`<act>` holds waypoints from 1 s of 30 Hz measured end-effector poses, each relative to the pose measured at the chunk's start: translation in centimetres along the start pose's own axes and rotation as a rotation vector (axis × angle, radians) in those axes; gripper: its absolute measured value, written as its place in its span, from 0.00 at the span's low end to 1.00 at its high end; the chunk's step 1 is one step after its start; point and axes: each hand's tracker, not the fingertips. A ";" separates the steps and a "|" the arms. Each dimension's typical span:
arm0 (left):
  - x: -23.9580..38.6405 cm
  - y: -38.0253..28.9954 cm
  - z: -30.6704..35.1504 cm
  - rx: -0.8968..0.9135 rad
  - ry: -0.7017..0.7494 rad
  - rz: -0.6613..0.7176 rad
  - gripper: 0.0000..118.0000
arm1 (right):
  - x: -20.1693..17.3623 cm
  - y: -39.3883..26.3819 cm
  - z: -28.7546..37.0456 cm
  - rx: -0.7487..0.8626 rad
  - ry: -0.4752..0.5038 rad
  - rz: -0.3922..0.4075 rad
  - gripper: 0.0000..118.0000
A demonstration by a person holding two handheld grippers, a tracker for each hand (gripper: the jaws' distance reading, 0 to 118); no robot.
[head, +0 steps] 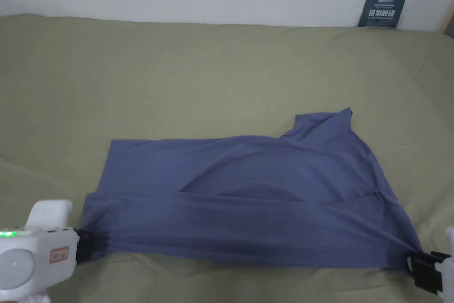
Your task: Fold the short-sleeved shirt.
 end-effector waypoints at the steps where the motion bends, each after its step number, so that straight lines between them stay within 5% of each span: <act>1: 0.1 -0.4 0.1 -0.001 -0.001 -0.001 0.02 | 0.0 -0.4 0.1 0.005 -0.005 -0.001 0.11; 6: 0.3 -0.5 -0.7 -0.012 -0.004 -0.011 0.02 | 0.2 -0.4 -0.8 -0.005 0.003 0.001 0.12; 7: 0.1 -0.4 -0.8 -0.012 -0.031 -0.001 0.09 | 0.3 -0.4 -0.8 0.003 0.010 -0.009 0.28; 8: -0.1 -0.4 -0.7 0.001 -0.048 0.008 0.30 | 1.0 -0.2 -1.1 0.007 0.003 -0.014 0.56; 9: 0.0 -0.3 -0.5 0.005 -0.042 0.010 0.67 | 1.4 0.1 -1.4 0.003 0.007 -0.013 0.86; 10: 0.0 -0.1 -0.4 0.007 -0.037 0.016 1.00 | 1.5 0.5 -1.3 0.004 0.010 -0.013 0.99; 13: 0.0 1.6 1.3 0.093 -0.024 0.038 0.86 | 1.2 2.4 -1.1 0.063 0.009 -0.015 0.88; 15: 0.2 3.3 1.7 0.122 -0.016 0.038 0.67 | 1.2 3.9 -1.4 0.120 0.027 -0.014 0.83; 17: 1.1 5.4 1.0 0.158 -0.016 0.012 0.04 | 0.4 6.6 -1.8 0.143 0.036 -0.017 0.40; 18: 1.4 6.6 0.3 0.154 -0.006 0.002 0.00 | 0.3 7.6 -2.4 0.164 0.030 -0.025 0.11; 27: 1.7 17.8 -10.7 0.086 0.046 0.006 0.01 | 0.3 16.9 -12.2 0.098 0.030 -0.013 0.05; 28: 1.6 18.6 -12.0 0.073 0.048 0.008 0.11 | 0.1 17.6 -13.0 0.082 0.018 -0.007 0.05; 29: 1.5 19.3 -13.1 0.054 0.090 0.007 0.35 | 0.4 18.1 -13.9 0.068 0.018 0.007 0.05; 30: 1.5 19.7 -14.1 0.035 0.134 0.004 0.69 | 0.6 18.5 -14.6 0.065 0.013 0.017 0.05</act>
